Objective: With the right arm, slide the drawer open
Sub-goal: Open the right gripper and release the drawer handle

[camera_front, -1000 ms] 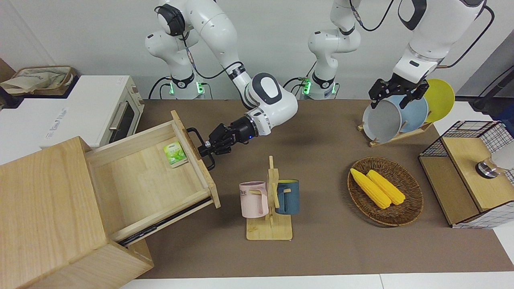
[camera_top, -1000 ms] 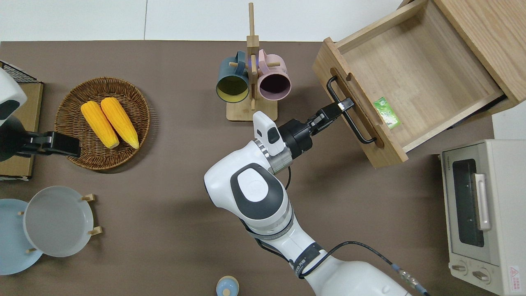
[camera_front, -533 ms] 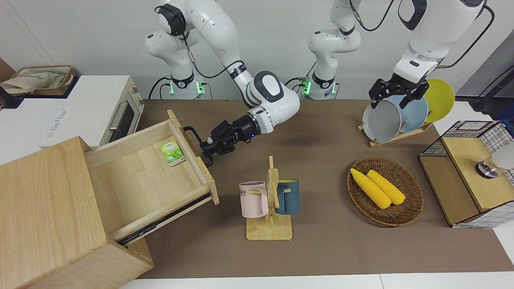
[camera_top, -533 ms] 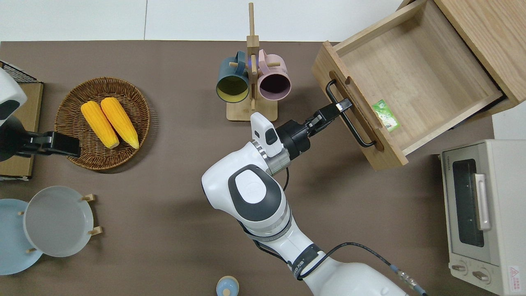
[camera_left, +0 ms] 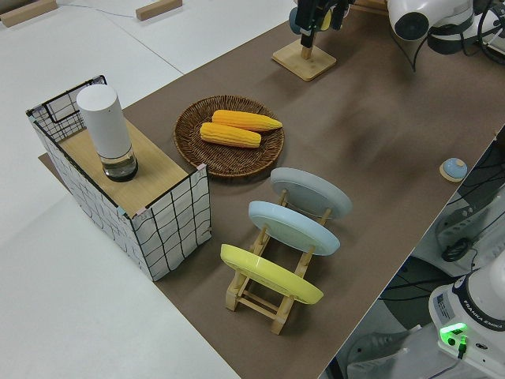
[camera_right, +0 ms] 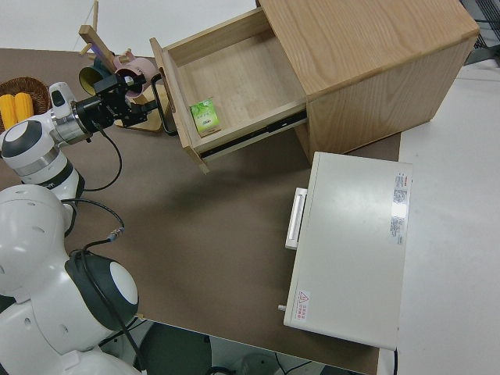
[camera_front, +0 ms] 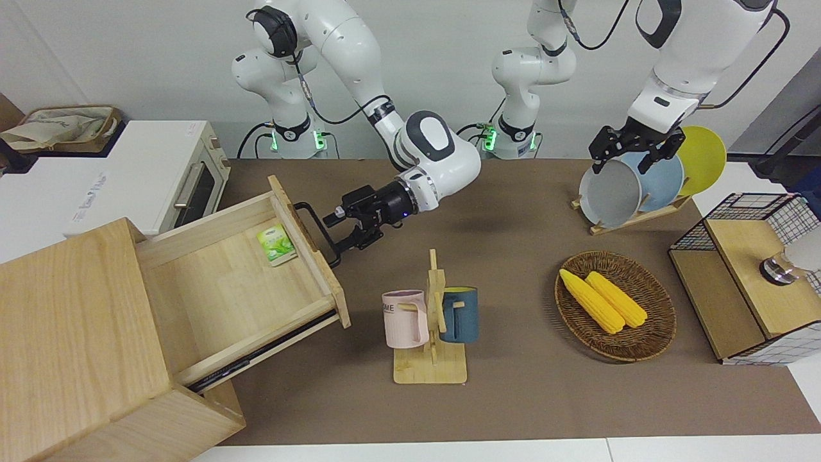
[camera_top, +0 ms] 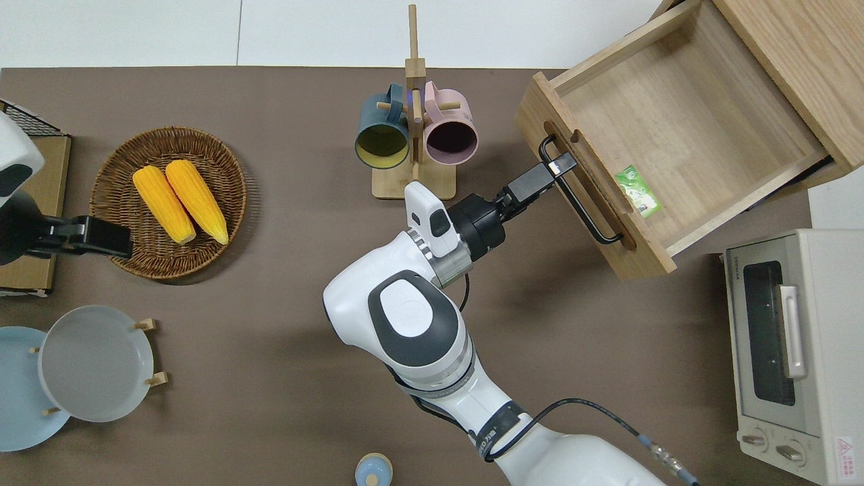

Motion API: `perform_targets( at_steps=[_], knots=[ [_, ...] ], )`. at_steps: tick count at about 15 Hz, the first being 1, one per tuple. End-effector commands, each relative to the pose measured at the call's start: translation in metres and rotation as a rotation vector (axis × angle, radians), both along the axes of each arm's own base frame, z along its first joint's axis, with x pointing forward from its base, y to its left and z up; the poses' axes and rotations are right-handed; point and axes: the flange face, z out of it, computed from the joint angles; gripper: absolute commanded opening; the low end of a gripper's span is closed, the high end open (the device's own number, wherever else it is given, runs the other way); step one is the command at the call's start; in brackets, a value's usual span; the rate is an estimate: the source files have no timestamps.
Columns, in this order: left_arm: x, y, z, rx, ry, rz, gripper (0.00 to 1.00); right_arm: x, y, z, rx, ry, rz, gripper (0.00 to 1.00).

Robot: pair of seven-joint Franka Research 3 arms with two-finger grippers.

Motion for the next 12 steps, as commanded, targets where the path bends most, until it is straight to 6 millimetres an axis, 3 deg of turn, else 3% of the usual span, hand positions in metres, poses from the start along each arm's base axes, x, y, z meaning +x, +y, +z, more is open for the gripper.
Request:
perform_targets(
  at_steps=[1, 5, 12],
  knots=[
    [0.002, 0.001, 0.004, 0.016, 0.005, -0.012, 0.99, -0.010, 0.016, 0.012, 0.084, 0.019, -0.007, 0.985],
    [0.002, 0.001, 0.003, 0.016, 0.006, -0.012, 0.99, -0.030, 0.026, 0.053, 0.298, 0.071, -0.083, 0.985],
    [0.002, 0.001, 0.003, 0.016, 0.006, -0.012, 0.99, -0.074, 0.007, 0.153, 0.673, 0.157, -0.173, 0.985]
  ],
)
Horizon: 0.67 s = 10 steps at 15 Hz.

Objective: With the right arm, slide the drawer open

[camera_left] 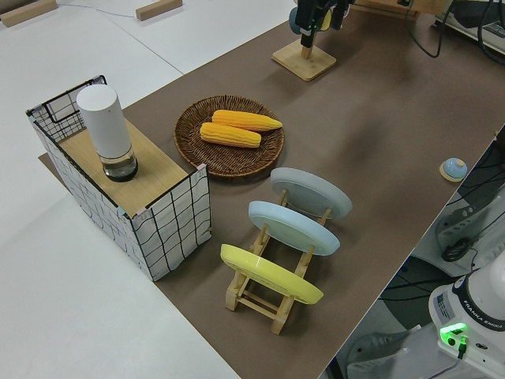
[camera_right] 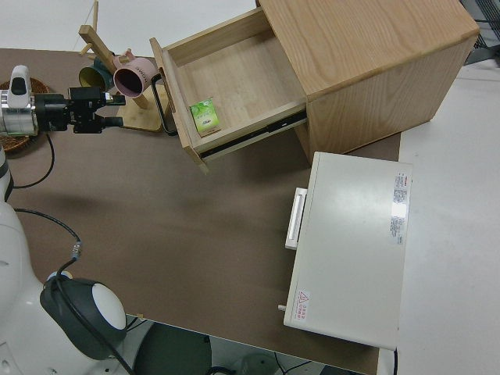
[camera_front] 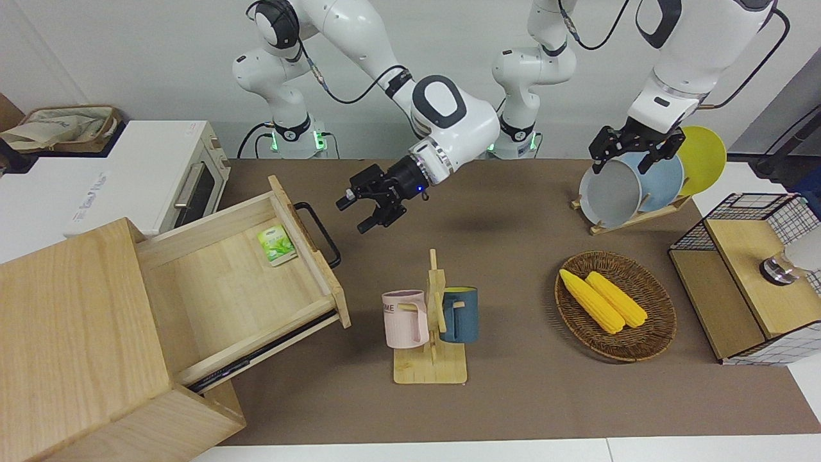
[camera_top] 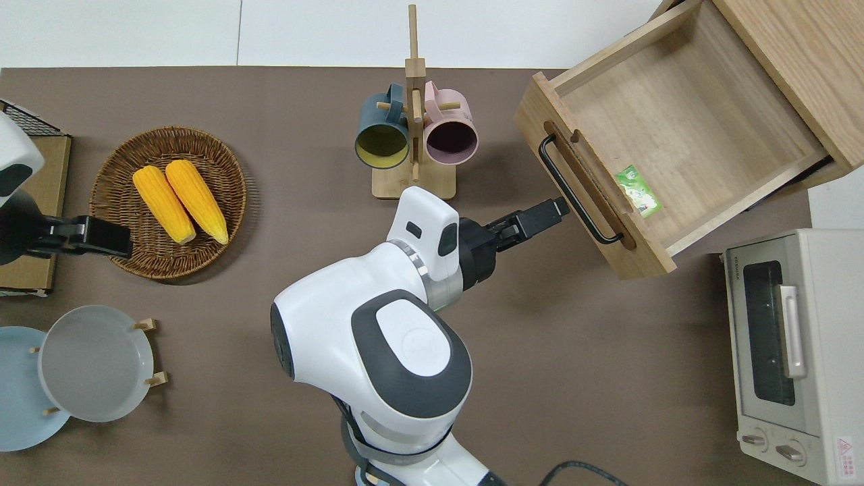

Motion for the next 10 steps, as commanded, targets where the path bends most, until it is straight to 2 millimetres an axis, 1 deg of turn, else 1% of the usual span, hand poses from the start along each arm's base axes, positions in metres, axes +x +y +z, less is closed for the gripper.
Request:
perform_targets(
  at_steps=[1, 2, 4, 6, 7, 8, 10],
  knots=[
    [0.002, 0.001, 0.004, 0.016, 0.005, -0.012, 0.99, -0.019, -0.022, 0.050, 0.175, 0.035, -0.042, 0.985],
    [0.002, 0.001, 0.004, 0.016, 0.005, -0.012, 0.99, -0.023, -0.028, 0.061, 0.223, 0.046, -0.048, 0.985],
    [0.002, 0.001, 0.003, 0.016, 0.006, -0.012, 0.99, -0.022, -0.051, 0.083, 0.325, 0.059, -0.083, 0.985],
    [0.002, 0.001, 0.003, 0.016, 0.006, -0.012, 0.99, -0.018, -0.079, 0.101, 0.426, 0.075, -0.129, 0.985],
    [0.002, 0.001, 0.003, 0.016, 0.006, -0.012, 0.99, -0.015, -0.093, 0.106, 0.463, 0.096, -0.146, 0.985],
    [0.002, 0.001, 0.004, 0.016, 0.005, -0.012, 0.99, -0.006, -0.120, 0.116, 0.530, 0.109, -0.164, 0.985],
    [0.002, 0.001, 0.003, 0.016, 0.006, -0.012, 0.99, 0.007, -0.156, 0.122, 0.629, 0.144, -0.194, 0.987]
  ],
)
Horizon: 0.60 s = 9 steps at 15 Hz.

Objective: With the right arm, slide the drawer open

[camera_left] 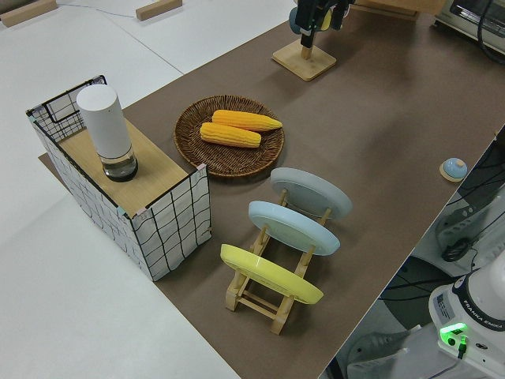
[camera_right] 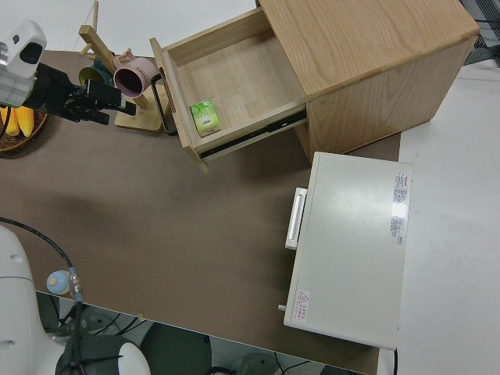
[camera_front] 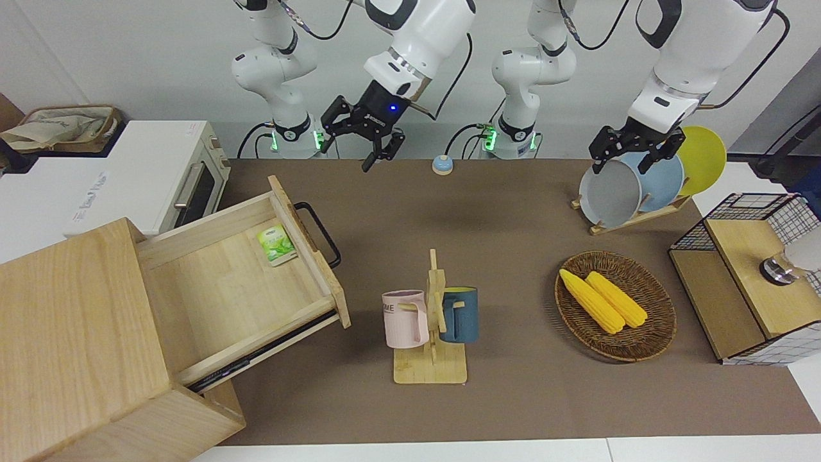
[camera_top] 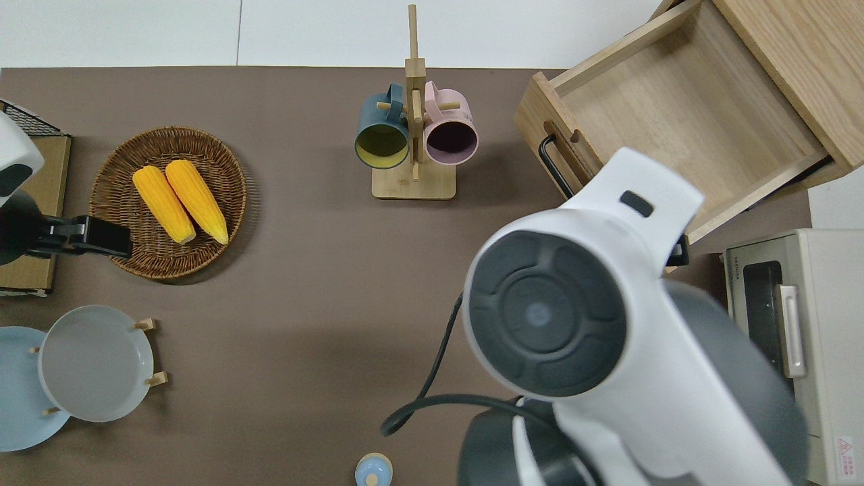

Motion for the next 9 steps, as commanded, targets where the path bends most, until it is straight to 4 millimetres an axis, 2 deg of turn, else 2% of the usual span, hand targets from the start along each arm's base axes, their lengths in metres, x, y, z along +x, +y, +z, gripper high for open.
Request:
perform_targets(
  at_steps=[1, 2, 3, 7, 9],
  knots=[
    [0.002, 0.001, 0.003, 0.016, 0.006, -0.012, 0.99, 0.021, -0.065, 0.012, 0.185, 0.044, -0.018, 0.985],
    [0.002, 0.001, 0.004, 0.016, 0.005, -0.012, 0.99, 0.027, -0.082, 0.014, 0.223, 0.052, -0.022, 0.985],
    [0.002, 0.001, 0.003, 0.016, 0.006, -0.012, 1.00, 0.036, -0.109, 0.013, 0.275, 0.072, -0.027, 0.985],
    [0.002, 0.001, 0.003, 0.016, 0.006, -0.012, 0.99, 0.054, -0.162, 0.006, 0.394, 0.096, -0.049, 0.985],
    [0.002, 0.001, 0.003, 0.016, 0.006, -0.012, 0.99, 0.059, -0.178, 0.000, 0.423, 0.115, -0.038, 0.985]
  ],
)
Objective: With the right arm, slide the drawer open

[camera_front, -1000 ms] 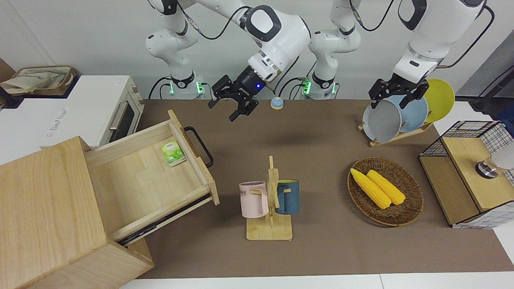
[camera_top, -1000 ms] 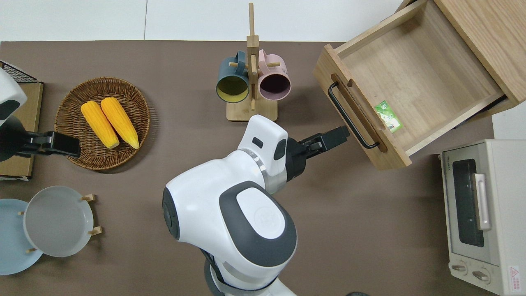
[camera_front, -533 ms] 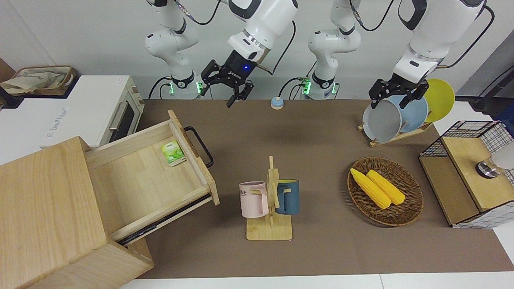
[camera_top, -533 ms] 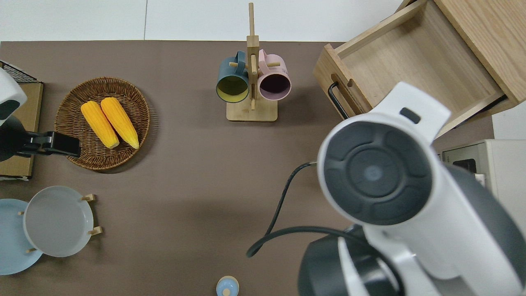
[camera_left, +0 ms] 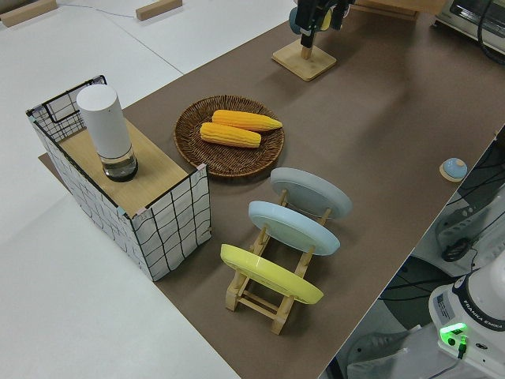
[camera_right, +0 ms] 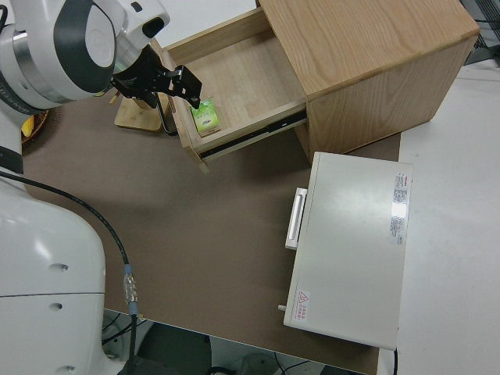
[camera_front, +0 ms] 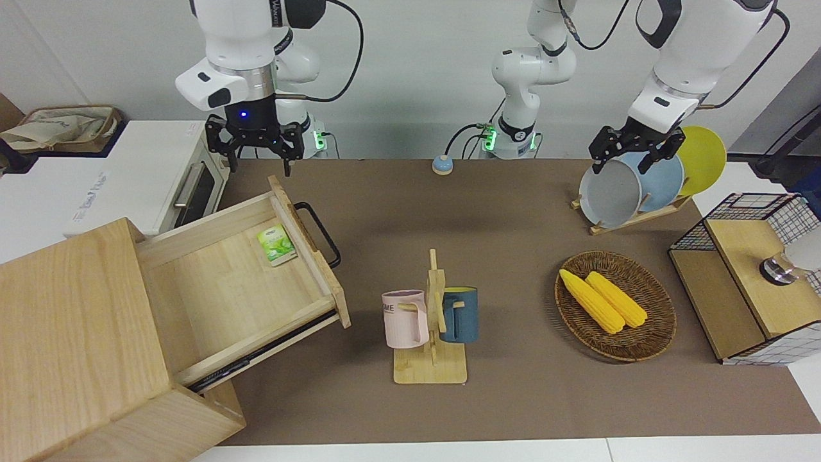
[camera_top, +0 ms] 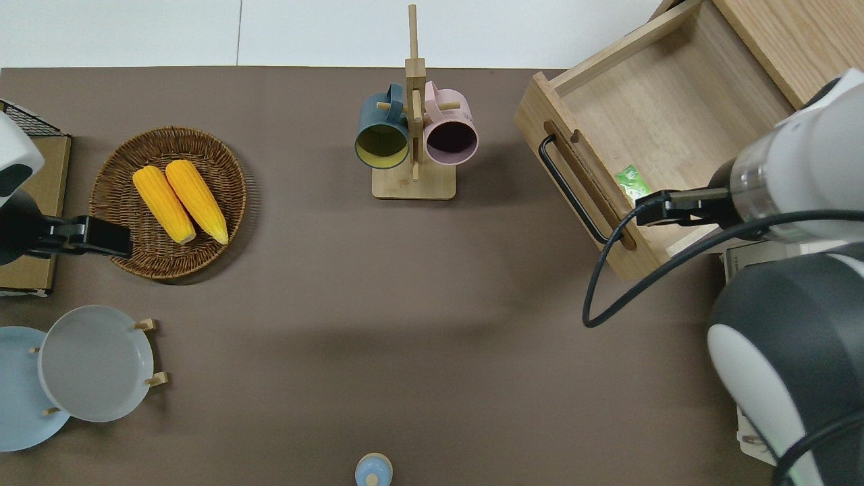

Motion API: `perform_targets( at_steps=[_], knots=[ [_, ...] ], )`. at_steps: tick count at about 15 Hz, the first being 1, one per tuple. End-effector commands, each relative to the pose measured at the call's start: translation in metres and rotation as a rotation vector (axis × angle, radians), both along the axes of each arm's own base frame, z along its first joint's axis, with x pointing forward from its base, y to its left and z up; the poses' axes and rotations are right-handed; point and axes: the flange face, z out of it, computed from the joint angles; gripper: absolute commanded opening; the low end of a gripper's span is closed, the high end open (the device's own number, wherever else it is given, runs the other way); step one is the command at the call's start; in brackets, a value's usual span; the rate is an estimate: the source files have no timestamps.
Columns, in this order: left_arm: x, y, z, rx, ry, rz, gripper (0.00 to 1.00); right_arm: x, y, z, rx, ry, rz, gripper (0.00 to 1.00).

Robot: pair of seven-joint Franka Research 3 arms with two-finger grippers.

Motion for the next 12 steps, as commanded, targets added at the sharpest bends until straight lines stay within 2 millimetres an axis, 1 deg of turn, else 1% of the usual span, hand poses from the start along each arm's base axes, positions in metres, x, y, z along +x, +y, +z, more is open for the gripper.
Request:
perform_targets(
  at_steps=[1, 3, 4, 7, 12],
  knots=[
    [0.002, 0.001, 0.003, 0.016, 0.006, -0.012, 0.99, 0.009, -0.025, -0.013, 0.077, 0.022, 0.033, 0.985],
    [0.002, 0.001, 0.004, 0.016, 0.005, -0.012, 0.99, 0.014, -0.039, -0.019, 0.103, 0.036, 0.038, 0.985],
    [0.002, 0.001, 0.003, 0.016, 0.006, -0.012, 0.99, 0.016, -0.041, -0.022, 0.114, 0.042, 0.047, 0.985],
    [0.002, 0.001, 0.004, 0.016, 0.005, -0.012, 0.99, 0.019, -0.042, -0.030, 0.116, 0.056, 0.048, 0.987],
    [0.002, 0.001, 0.004, 0.016, 0.005, -0.012, 0.99, 0.021, -0.043, -0.032, 0.105, 0.058, 0.038, 0.985]
  ],
)
